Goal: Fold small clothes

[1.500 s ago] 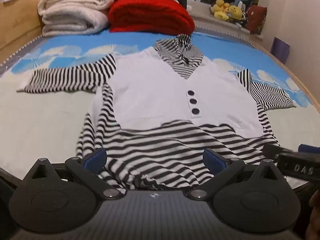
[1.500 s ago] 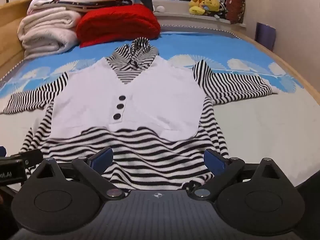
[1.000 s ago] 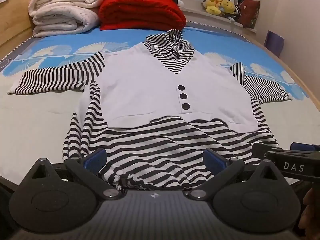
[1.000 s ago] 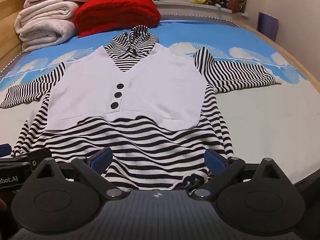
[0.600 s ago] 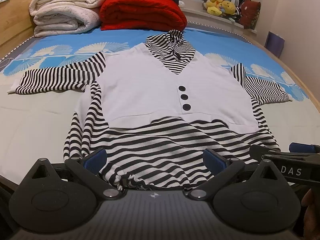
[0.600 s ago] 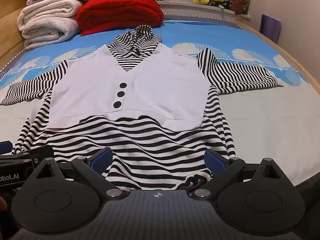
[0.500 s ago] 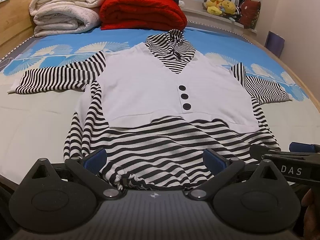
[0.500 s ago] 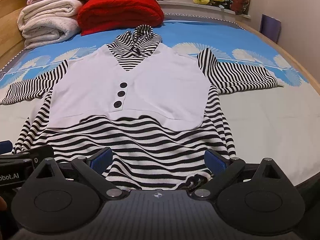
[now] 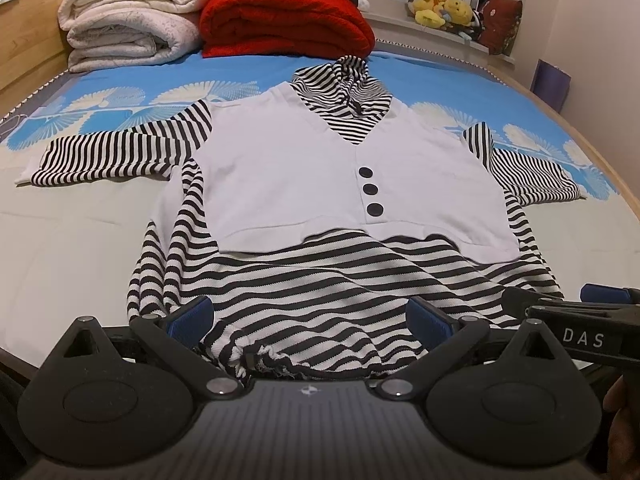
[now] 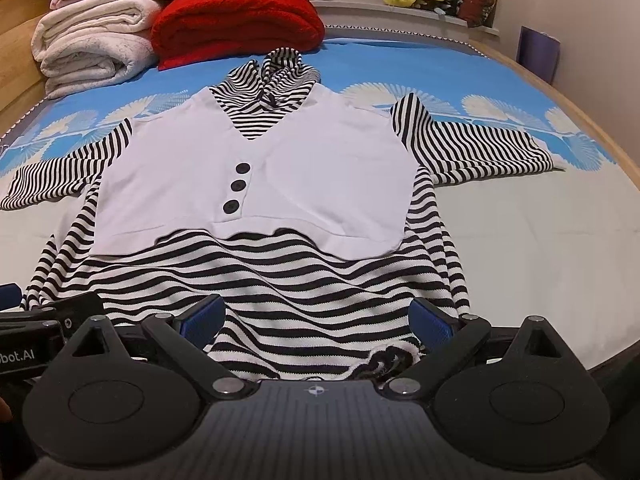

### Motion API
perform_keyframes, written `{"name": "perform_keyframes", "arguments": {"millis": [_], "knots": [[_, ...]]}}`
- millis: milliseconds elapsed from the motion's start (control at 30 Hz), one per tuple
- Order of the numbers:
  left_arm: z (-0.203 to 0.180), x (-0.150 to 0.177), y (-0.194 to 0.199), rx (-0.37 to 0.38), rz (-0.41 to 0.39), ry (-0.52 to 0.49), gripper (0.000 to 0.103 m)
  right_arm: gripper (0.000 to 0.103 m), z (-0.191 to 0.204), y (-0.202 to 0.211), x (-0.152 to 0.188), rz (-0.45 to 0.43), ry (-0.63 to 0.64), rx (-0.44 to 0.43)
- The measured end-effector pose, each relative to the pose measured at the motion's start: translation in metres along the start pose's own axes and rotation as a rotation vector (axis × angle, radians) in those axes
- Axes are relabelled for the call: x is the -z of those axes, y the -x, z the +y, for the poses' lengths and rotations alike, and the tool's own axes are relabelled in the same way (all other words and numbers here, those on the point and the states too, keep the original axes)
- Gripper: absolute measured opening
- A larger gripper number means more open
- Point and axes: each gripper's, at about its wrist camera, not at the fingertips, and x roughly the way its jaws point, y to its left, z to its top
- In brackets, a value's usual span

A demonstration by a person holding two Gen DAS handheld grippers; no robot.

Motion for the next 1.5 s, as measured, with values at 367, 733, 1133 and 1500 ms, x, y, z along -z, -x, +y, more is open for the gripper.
{"name": "perform_keyframes", "arguments": {"millis": [367, 733, 1133, 1500], "knots": [[0.0, 0.0, 0.0, 0.001, 0.0, 0.0, 0.102, 0.098, 0.002, 0.0, 0.0, -0.002, 0.008, 0.001], [0.0, 0.0, -0.002, 0.0, 0.005, 0.004, 0.102, 0.098, 0.002, 0.0, -0.001, -0.005, 0.007, 0.004], [0.081, -0.024, -0.08, -0.246, 0.241, 0.154, 0.101, 0.089, -0.067, -0.038, -0.018, 0.034, -0.181, 0.166], [0.116, -0.01, -0.083, -0.149, 0.327, 0.266, 0.012, 0.013, -0.103, -0.079, 0.011, 0.212, -0.357, 0.116]]}}
